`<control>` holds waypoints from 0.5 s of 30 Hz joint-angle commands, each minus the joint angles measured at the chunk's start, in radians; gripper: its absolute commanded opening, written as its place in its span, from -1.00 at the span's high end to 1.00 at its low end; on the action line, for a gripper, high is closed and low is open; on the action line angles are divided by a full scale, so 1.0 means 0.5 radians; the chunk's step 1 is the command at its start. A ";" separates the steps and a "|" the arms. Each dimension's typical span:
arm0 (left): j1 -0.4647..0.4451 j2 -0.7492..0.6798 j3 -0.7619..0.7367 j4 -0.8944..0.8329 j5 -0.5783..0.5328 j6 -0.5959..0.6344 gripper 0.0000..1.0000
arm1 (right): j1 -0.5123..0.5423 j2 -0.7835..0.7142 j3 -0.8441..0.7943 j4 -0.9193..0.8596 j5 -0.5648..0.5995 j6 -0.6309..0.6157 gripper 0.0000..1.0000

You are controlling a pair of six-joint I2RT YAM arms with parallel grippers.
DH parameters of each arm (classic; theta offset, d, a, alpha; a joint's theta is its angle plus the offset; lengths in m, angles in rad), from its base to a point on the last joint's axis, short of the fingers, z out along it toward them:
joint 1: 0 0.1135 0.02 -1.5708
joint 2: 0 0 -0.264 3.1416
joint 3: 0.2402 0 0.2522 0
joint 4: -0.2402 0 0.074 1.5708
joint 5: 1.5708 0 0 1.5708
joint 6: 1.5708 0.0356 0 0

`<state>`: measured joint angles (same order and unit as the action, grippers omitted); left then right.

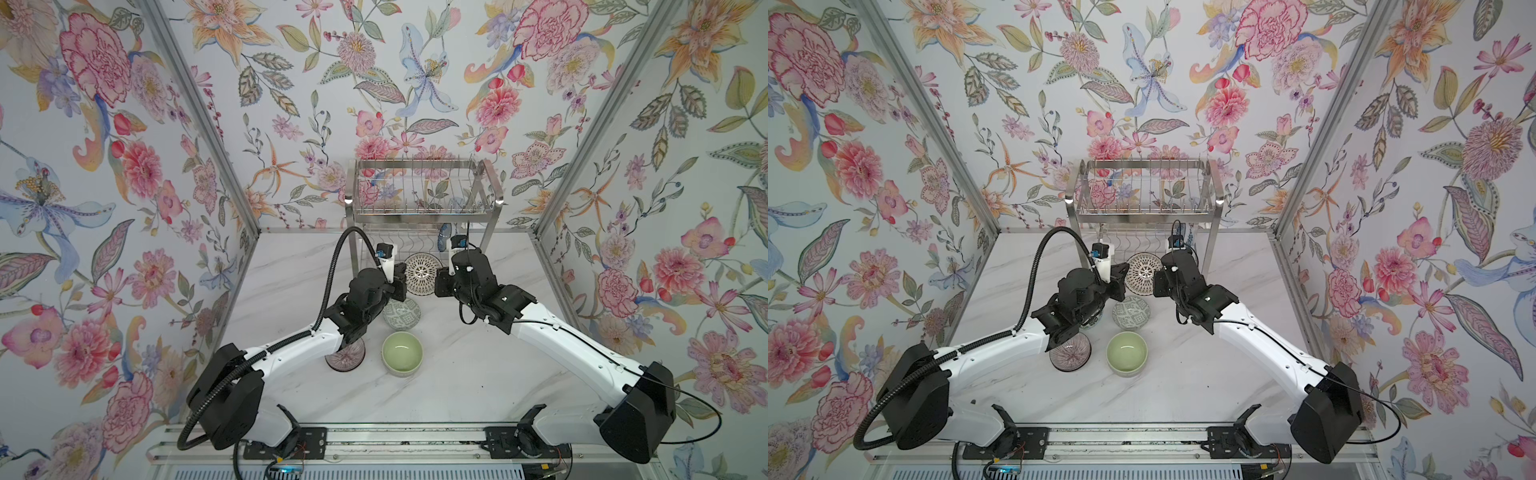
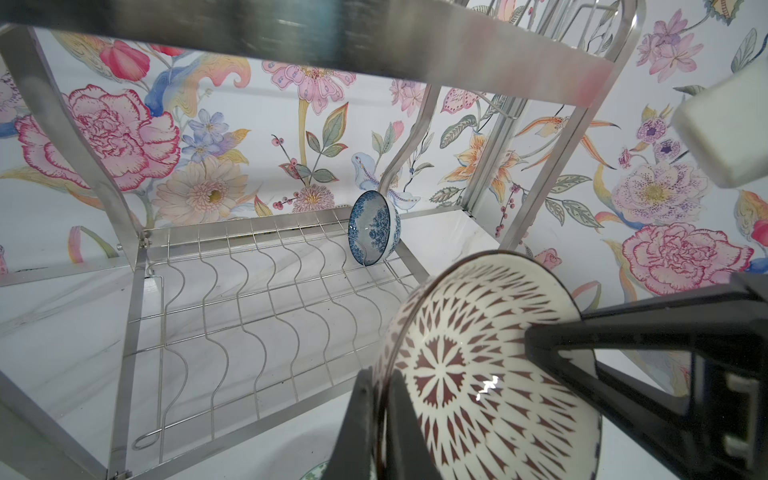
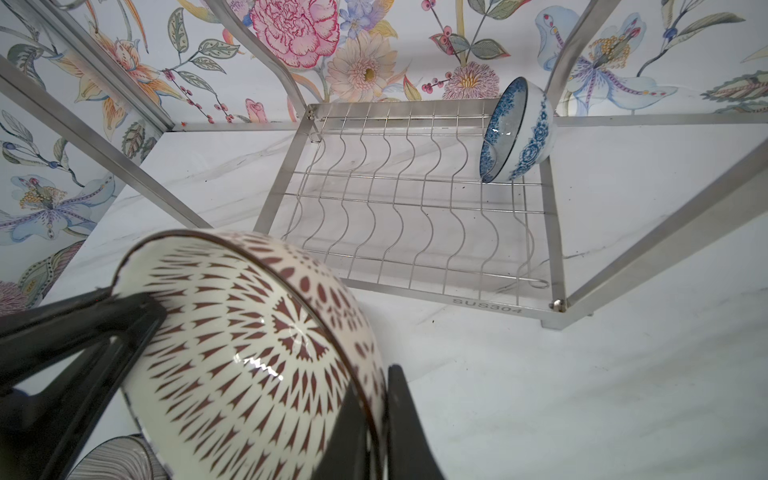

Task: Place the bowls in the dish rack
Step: 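Grasp the maroon-patterned bowl rim with the right gripper and release the left gripper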

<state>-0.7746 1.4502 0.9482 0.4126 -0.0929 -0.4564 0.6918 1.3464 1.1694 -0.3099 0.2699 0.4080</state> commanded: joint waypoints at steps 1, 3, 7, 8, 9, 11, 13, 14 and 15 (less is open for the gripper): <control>-0.021 -0.026 0.058 0.191 0.088 -0.044 1.00 | 0.023 -0.004 -0.010 0.034 -0.052 0.030 1.00; -0.020 -0.029 0.063 0.165 0.102 -0.037 1.00 | 0.023 -0.014 -0.011 0.023 -0.027 0.006 1.00; -0.018 -0.074 0.082 0.039 0.083 0.030 0.17 | 0.016 -0.030 0.005 -0.013 0.031 -0.062 1.00; -0.019 -0.094 0.087 0.001 0.079 0.064 -0.18 | 0.015 -0.031 0.010 -0.025 0.047 -0.084 1.00; -0.016 -0.115 0.093 -0.042 0.071 0.099 -0.51 | 0.012 -0.035 0.015 -0.038 0.068 -0.105 1.00; -0.019 -0.151 0.106 -0.138 0.035 0.148 -0.97 | 0.006 -0.048 0.020 -0.062 0.102 -0.134 1.00; -0.019 -0.207 0.122 -0.244 -0.003 0.202 -0.99 | 0.006 -0.074 0.010 -0.072 0.145 -0.163 1.00; -0.019 -0.249 0.122 -0.296 -0.024 0.227 -0.99 | 0.008 -0.086 0.005 -0.082 0.170 -0.181 1.00; -0.019 -0.300 0.120 -0.352 -0.049 0.255 -0.99 | 0.006 -0.096 0.002 -0.100 0.204 -0.198 1.00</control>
<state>-0.7757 1.3689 0.9768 0.3283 -0.0868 -0.3916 0.6945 1.3445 1.1694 -0.3698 0.3111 0.3428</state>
